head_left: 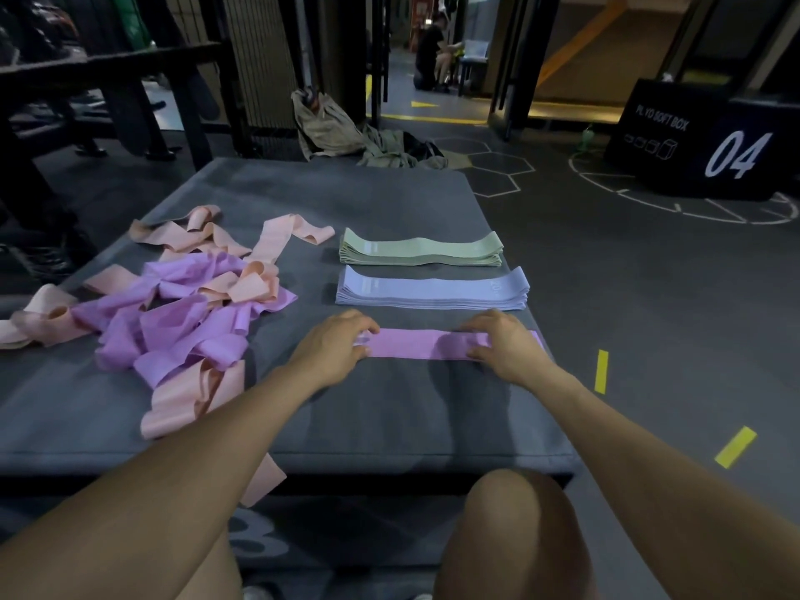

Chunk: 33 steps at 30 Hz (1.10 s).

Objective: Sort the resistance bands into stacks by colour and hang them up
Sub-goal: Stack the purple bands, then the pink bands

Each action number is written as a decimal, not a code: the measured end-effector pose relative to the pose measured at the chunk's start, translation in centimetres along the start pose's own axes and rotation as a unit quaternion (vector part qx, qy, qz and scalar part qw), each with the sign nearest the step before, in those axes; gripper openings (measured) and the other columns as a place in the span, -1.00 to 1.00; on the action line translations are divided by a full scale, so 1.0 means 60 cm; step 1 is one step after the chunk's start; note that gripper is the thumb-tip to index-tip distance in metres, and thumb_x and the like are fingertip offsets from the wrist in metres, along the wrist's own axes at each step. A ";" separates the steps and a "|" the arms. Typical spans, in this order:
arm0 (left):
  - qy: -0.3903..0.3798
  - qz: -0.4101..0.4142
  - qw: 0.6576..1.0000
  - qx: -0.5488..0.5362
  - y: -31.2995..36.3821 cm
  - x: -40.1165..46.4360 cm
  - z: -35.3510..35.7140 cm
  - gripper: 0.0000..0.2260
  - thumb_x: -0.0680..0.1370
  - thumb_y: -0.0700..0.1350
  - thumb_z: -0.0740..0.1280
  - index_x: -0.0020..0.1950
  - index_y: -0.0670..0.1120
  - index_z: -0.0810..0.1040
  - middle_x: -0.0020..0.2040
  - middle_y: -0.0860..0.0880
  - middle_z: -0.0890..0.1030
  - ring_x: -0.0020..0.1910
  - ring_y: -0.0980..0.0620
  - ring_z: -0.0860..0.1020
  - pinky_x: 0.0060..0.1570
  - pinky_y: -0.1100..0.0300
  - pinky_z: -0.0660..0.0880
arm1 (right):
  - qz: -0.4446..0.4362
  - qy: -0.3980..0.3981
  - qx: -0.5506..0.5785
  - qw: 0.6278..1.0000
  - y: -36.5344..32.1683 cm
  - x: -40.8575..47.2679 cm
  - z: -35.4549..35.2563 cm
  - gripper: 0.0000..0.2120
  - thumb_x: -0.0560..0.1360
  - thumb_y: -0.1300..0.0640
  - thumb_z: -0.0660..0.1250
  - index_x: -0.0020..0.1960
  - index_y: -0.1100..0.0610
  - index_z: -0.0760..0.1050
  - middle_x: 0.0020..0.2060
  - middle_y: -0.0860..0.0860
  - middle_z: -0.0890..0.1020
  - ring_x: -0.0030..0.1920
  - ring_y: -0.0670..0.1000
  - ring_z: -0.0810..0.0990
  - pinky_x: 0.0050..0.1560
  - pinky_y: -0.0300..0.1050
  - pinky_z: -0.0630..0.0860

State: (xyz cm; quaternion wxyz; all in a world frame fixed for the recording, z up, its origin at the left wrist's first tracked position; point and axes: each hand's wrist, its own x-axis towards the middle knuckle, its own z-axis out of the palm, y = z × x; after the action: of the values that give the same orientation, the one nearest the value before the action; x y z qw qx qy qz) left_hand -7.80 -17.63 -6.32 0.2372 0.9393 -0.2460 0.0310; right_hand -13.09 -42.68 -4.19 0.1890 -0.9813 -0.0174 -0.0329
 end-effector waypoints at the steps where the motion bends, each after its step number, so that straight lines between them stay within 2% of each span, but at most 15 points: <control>1: 0.011 -0.006 1.000 -0.001 -0.004 -0.004 -0.007 -0.75 0.53 -0.15 0.33 0.21 -0.04 0.52 0.19 0.01 0.50 0.17 0.00 0.47 0.05 0.21 0.35 | -0.003 0.005 0.004 1.000 -0.021 0.007 0.004 -0.65 0.48 0.19 0.36 0.26 0.14 0.51 0.20 0.12 0.52 0.26 0.13 0.43 0.24 -0.12 0.31; 3: 0.035 -0.018 0.999 0.009 -0.017 -0.014 -0.026 -0.76 0.52 -0.16 0.33 0.18 -0.05 0.53 0.18 0.00 0.51 0.17 -0.03 0.48 0.10 0.15 0.39 | -0.018 0.006 0.020 1.000 -0.069 0.024 0.018 -0.62 0.48 0.17 0.37 0.29 0.15 0.49 0.23 0.13 0.50 0.29 0.14 0.41 0.28 -0.08 0.32; 7: 0.101 -0.063 0.992 0.031 -0.065 -0.048 -0.071 -0.76 0.51 -0.19 0.33 0.17 -0.07 0.54 0.21 -0.05 0.52 0.19 -0.07 0.49 0.18 0.03 0.43 | -0.065 -0.015 0.065 0.996 -0.180 0.060 0.061 -0.62 0.49 0.19 0.35 0.30 0.17 0.47 0.25 0.14 0.49 0.28 0.12 0.44 0.24 -0.15 0.32; 11: 0.193 -0.116 0.974 -0.007 -0.132 -0.083 -0.115 -0.77 0.44 -0.26 0.29 0.06 -0.12 0.59 0.10 -0.14 0.58 0.11 -0.20 0.51 0.13 -0.01 0.44 | -0.109 -0.038 0.107 0.988 -0.288 0.085 0.103 -0.65 0.48 0.16 0.36 0.25 0.20 0.51 0.19 0.16 0.55 0.19 0.12 0.52 0.15 -0.18 0.35; 14: 0.198 -0.167 0.965 -0.026 -0.171 -0.105 -0.134 -0.75 0.45 -0.29 0.29 0.10 -0.14 0.58 0.15 -0.13 0.55 0.16 -0.16 0.50 0.18 0.03 0.42 | -0.135 -0.055 0.138 0.980 -0.354 0.094 0.127 -0.72 0.45 0.15 0.40 0.13 0.23 0.56 0.07 0.14 0.62 0.09 0.12 0.56 0.04 -0.19 0.37; 17: 0.194 -0.192 0.962 -0.028 -0.203 -0.124 -0.136 -0.72 0.47 -0.25 0.34 0.16 -0.09 0.57 0.21 -0.09 0.52 0.20 -0.10 0.48 0.20 0.09 0.40 | -0.166 -0.087 0.141 0.972 -0.397 0.098 0.155 -0.72 0.40 0.15 0.44 0.01 0.32 0.54 -0.07 0.20 0.60 -0.05 0.16 0.54 -0.07 -0.07 0.38; 20: 0.209 -0.197 0.957 -0.042 -0.227 -0.143 -0.138 -0.75 0.48 -0.18 0.38 0.16 -0.11 0.57 0.17 -0.10 0.53 0.19 -0.09 0.47 0.19 0.12 0.38 | -0.171 -0.098 0.134 0.971 -0.414 0.104 0.180 -0.71 0.40 0.18 0.41 0.10 0.24 0.55 -0.04 0.12 0.60 -0.03 0.10 0.55 -0.06 -0.12 0.43; 22: 0.216 -0.206 0.953 -0.052 -0.237 -0.153 -0.142 -0.76 0.49 -0.10 0.38 0.14 -0.11 0.57 0.16 -0.09 0.52 0.18 -0.09 0.47 0.16 0.12 0.39 | -0.157 -0.083 0.125 0.976 -0.420 0.109 0.186 -0.78 0.44 0.23 0.35 0.07 0.21 0.58 -0.04 0.13 0.63 -0.04 0.11 0.56 -0.07 -0.13 0.43; 24: 0.219 -0.200 0.954 -0.053 -0.245 -0.159 -0.145 -0.75 0.50 -0.04 0.37 0.13 -0.10 0.57 0.14 -0.08 0.53 0.18 -0.08 0.48 0.14 0.13 0.39 | -0.146 -0.055 0.131 0.979 -0.425 0.118 0.188 -0.89 0.48 0.24 0.31 -0.08 0.24 0.59 -0.15 0.14 0.63 -0.13 0.12 0.54 -0.18 -0.13 0.40; 26: 0.224 -0.196 0.953 -0.064 -0.245 -0.164 -0.149 -0.72 0.49 0.01 0.37 0.14 -0.09 0.57 0.14 -0.06 0.53 0.15 -0.04 0.48 0.11 0.16 0.38 | -0.142 -0.025 0.167 0.975 -0.433 0.125 0.183 -0.87 0.50 0.23 0.31 -0.17 0.26 0.57 -0.27 0.10 0.59 -0.24 0.06 0.47 -0.28 -0.20 0.33; 29: 0.226 -0.186 0.953 -0.084 -0.239 -0.160 -0.155 -0.66 0.47 0.04 0.40 0.19 -0.07 0.54 0.16 -0.03 0.53 0.17 -0.01 0.47 0.12 0.17 0.37 | -0.137 0.012 0.217 0.966 -0.451 0.138 0.163 -0.87 0.48 0.25 0.32 -0.13 0.31 0.59 -0.26 0.11 0.62 -0.27 0.01 0.46 -0.31 -0.20 0.30; 33: 0.220 -0.203 0.949 -0.100 -0.232 -0.135 -0.170 -0.61 0.44 0.07 0.41 0.18 -0.10 0.52 0.11 -0.02 0.55 0.10 -0.02 0.48 0.06 0.14 0.39 | -0.122 0.036 0.325 0.937 -0.480 0.159 0.120 -0.91 0.49 0.24 0.35 -0.07 0.22 0.62 -0.36 -0.06 0.57 -0.27 -0.04 0.49 -0.25 -0.26 0.39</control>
State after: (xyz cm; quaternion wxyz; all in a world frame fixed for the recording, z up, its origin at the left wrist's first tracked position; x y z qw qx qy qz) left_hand -7.66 1.35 -4.67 0.3797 0.9106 0.0067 0.1633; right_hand -4.50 -13.08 0.48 0.4926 -0.8548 -0.1402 -0.0833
